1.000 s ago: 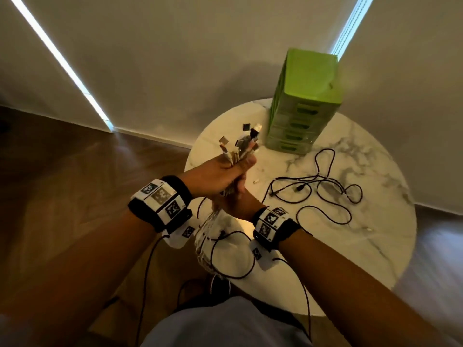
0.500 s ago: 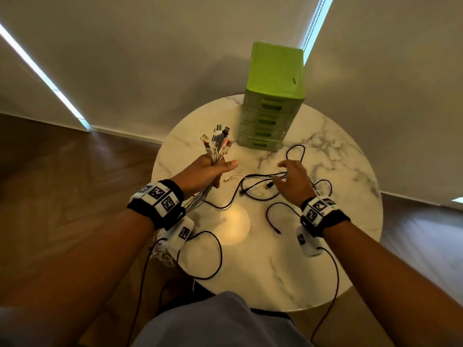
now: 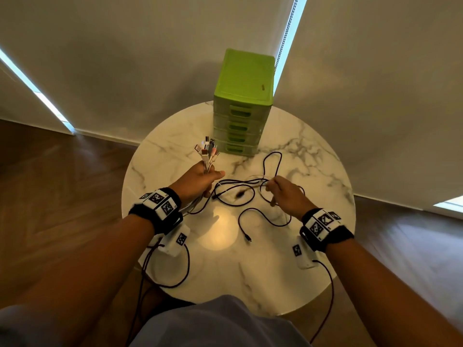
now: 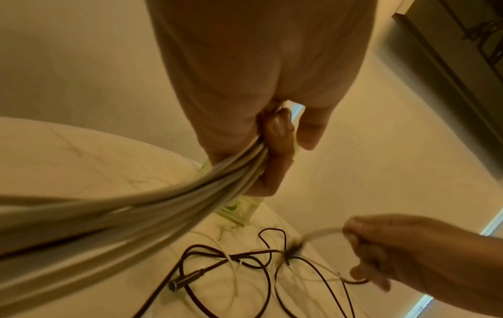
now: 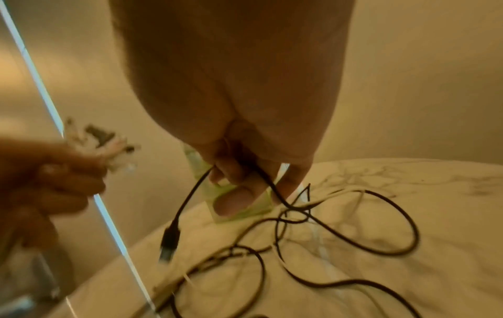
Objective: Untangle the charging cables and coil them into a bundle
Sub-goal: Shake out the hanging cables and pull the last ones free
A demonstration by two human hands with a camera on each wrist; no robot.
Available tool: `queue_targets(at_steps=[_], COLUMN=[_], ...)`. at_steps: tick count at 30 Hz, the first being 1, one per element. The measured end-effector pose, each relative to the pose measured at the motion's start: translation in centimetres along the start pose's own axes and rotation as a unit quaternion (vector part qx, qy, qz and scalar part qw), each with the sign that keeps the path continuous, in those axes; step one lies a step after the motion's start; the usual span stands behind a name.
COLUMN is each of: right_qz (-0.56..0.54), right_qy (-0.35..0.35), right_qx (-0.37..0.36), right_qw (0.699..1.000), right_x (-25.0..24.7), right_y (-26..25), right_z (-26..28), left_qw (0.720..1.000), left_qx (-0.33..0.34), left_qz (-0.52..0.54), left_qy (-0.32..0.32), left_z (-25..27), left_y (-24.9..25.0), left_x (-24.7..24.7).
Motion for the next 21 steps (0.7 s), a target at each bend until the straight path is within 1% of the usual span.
queue_targets(at_steps=[1,3,4,6,9,12,15,18,21], right_qz=[-0.07,-0.197,-0.242,-0.275,-0.228,-0.16,-0.121,-0.09,-0.056], right_qy=[0.031,0.082,0.094,0.1,0.091,0.081,0.068,0.04,0.006], right_qx=[-0.005,-0.024,-0.037,-0.073,-0.13,-0.161,-0.177,-0.179,-0.178], right_qw=[0.997,0.977,0.965,0.953,0.961,0.97,0.974,0.979,0.982], right_x=[-0.9,-2.5,-3.0,-3.2,-1.7,0.8,2.6,3.8,4.5], right_y=[-1.0,-3.4,-4.7,-7.4,-10.3,-11.4,-12.1,-12.6,-12.5], right_z=[0.2,0.9,1.3,2.3,3.6,4.5,5.2,5.4,5.2], left_qw=[1.0,0.997,0.994,0.985,0.972,0.968,0.969,0.975,0.981], left_qx=[-0.012,-0.037,-0.046,-0.057,-0.059,-0.045,-0.02,0.01,0.019], left_qz=[0.017,0.064,0.096,0.16,0.224,0.24,0.242,0.219,0.191], left_qy=[0.0,-0.001,-0.002,-0.013,-0.045,-0.058,-0.05,-0.031,-0.009], left_z=[0.0,0.1,0.2,0.6,1.3,2.2,2.6,2.6,2.6], left_y=[-0.1,-0.1,0.0,0.6,1.5,2.4,2.8,2.8,2.7], left_x=[0.3,0.9,1.2,1.8,2.4,2.3,1.9,1.5,1.1])
Point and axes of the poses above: each hand's wrist, its own z-axis away from the middle knuckle, its own x-axis out of the palm, y = z × x, the point moved 5 cm from there along -z, towards the middle knuckle, and after that the axes turned 5 degrees about y, right-handed, at the moved point
